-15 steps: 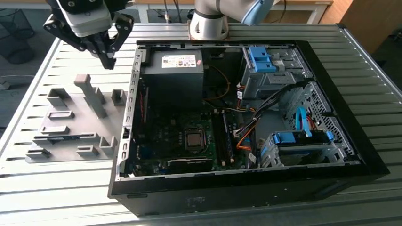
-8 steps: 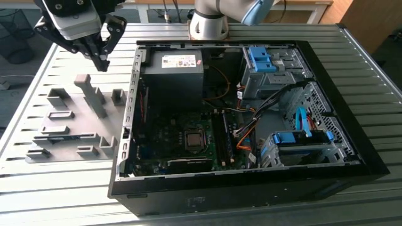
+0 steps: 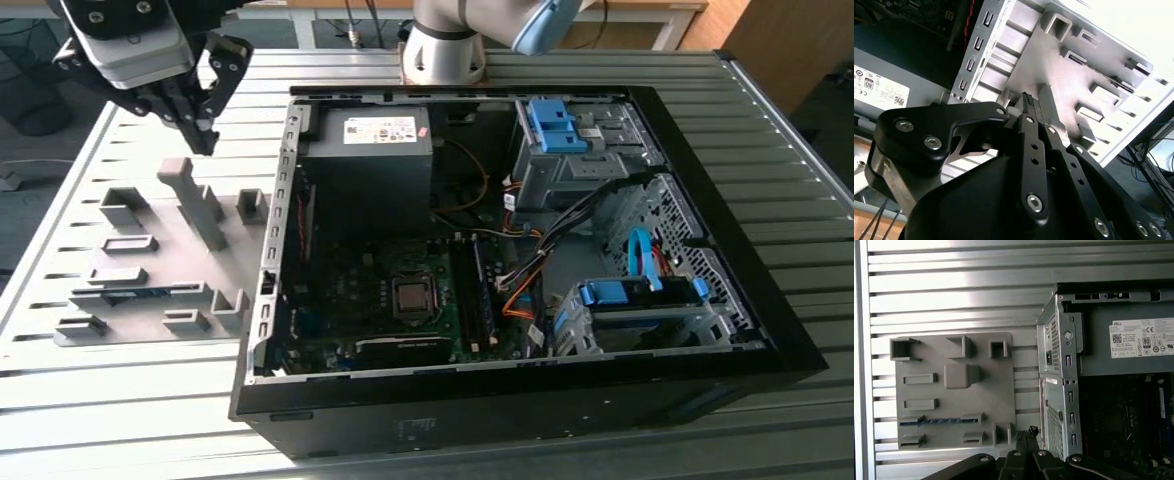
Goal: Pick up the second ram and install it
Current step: 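Reach for the second ram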
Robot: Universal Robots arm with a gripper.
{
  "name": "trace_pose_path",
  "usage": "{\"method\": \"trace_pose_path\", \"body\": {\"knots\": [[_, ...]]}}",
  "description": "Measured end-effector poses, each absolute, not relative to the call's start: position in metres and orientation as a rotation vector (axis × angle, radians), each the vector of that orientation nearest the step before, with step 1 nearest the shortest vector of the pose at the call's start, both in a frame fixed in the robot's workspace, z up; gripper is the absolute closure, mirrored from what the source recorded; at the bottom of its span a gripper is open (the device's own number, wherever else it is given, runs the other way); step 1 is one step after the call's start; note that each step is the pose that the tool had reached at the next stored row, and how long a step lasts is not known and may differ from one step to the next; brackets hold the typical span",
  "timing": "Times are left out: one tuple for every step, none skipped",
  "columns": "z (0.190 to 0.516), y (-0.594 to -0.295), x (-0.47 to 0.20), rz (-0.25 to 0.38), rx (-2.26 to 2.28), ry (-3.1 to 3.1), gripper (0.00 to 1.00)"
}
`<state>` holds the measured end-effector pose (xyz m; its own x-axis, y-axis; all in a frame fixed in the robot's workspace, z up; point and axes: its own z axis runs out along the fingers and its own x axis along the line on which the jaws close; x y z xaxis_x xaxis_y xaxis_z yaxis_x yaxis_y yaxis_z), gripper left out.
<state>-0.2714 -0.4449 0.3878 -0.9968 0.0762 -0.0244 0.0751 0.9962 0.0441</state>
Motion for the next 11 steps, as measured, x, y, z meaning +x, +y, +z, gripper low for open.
{"method": "trace_pose_path", "body": {"knots": [[0.388, -0.445, -0.273, 0.067, 0.118, 3.113, 0.89], [0.388, -0.446, -0.275, 0.067, 0.118, 3.113, 0.89], [0.388, -0.446, -0.276, 0.067, 0.118, 3.113, 0.89], [0.388, -0.447, -0.278, 0.067, 0.118, 3.113, 0.89], [0.388, -0.447, -0.28, 0.067, 0.118, 3.113, 0.89], [0.388, -0.447, -0.281, 0.067, 0.118, 3.113, 0.89], [0.388, -0.448, -0.283, 0.067, 0.118, 3.113, 0.89], [0.388, -0.448, -0.284, 0.067, 0.118, 3.113, 0.89], [0.388, -0.448, -0.285, 0.067, 0.118, 3.112, 0.89], [0.388, -0.448, -0.287, 0.067, 0.118, 3.113, 0.89], [0.388, -0.449, -0.288, 0.067, 0.118, 3.113, 0.89]]}}
